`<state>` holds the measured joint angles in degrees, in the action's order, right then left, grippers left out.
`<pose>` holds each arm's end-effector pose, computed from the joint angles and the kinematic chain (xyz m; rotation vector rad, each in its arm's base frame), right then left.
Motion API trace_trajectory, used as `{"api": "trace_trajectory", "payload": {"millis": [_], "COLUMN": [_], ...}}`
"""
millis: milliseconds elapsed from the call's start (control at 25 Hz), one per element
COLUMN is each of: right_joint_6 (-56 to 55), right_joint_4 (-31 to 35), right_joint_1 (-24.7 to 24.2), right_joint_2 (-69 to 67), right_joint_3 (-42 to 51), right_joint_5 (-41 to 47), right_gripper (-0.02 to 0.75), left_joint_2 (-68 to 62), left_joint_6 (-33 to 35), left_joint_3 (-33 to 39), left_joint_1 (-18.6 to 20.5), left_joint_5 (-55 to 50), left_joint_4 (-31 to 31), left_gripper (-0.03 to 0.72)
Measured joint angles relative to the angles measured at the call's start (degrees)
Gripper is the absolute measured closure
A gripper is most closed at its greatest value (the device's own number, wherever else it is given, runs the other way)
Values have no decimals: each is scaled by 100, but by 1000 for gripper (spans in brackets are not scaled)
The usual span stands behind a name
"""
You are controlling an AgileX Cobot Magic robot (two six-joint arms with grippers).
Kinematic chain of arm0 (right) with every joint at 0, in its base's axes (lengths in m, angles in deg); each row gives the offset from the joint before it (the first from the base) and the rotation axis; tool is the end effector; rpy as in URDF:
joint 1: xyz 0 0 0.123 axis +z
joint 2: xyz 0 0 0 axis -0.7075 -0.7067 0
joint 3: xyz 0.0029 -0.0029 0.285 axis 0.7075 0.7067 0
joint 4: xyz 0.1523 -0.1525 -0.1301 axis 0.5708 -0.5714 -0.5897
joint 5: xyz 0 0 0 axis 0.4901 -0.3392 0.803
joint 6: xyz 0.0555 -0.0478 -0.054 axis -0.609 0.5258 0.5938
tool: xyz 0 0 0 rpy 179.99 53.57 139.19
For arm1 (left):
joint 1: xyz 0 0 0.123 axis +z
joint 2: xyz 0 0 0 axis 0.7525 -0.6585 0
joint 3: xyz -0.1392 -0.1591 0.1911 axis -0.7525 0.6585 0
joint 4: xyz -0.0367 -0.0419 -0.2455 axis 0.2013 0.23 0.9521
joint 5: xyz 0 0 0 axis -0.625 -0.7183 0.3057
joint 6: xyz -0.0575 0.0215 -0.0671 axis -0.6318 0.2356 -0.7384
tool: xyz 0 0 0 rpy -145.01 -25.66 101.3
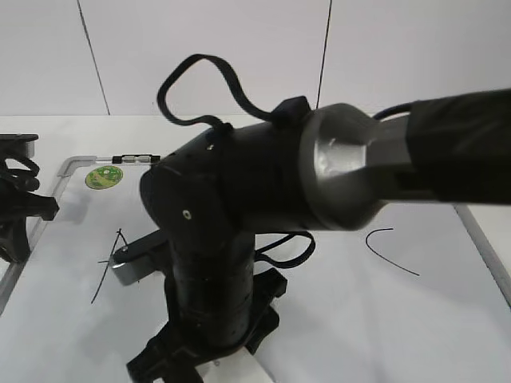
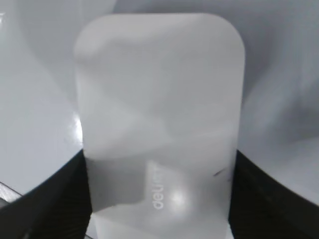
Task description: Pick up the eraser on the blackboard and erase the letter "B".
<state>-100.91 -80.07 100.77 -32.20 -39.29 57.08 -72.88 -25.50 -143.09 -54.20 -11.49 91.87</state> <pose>0.2130 0.3220 0.1686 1.0479 -2.9322 -0.0807 0.3337 -0.0339 0.1549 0.0466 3.1109 -0.0462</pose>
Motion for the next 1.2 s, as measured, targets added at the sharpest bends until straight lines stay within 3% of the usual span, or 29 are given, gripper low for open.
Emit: {"api": "trace_trajectory", "payload": {"millis": [120, 320, 560, 960, 1200], "right_joint_6": [0, -10, -21, 148, 491], "right_joint_4": [27, -122, -531, -379, 58], "right_joint_1": [-180, -1293, -2062, -1819, -862], "right_joint_2": [0, -12, -12, -12, -24], "right_joint_3": [0, -33, -45, -55, -68], "right_joint_5": [-11, -32, -42, -42, -52], "right_gripper": [192, 192, 192, 192, 192], "left_joint_2": [0, 0, 0, 0, 0], "left_joint_6": [0, 0, 0, 0, 0], "left_joint_3": [0, 0, 0, 0, 0], "left_joint_1": [0, 0, 0, 0, 0], "left_joint_5": [0, 0, 0, -14, -27], "left_joint_4": [0, 0, 0, 0, 0], "left_gripper": [664, 664, 664, 663, 663]}}
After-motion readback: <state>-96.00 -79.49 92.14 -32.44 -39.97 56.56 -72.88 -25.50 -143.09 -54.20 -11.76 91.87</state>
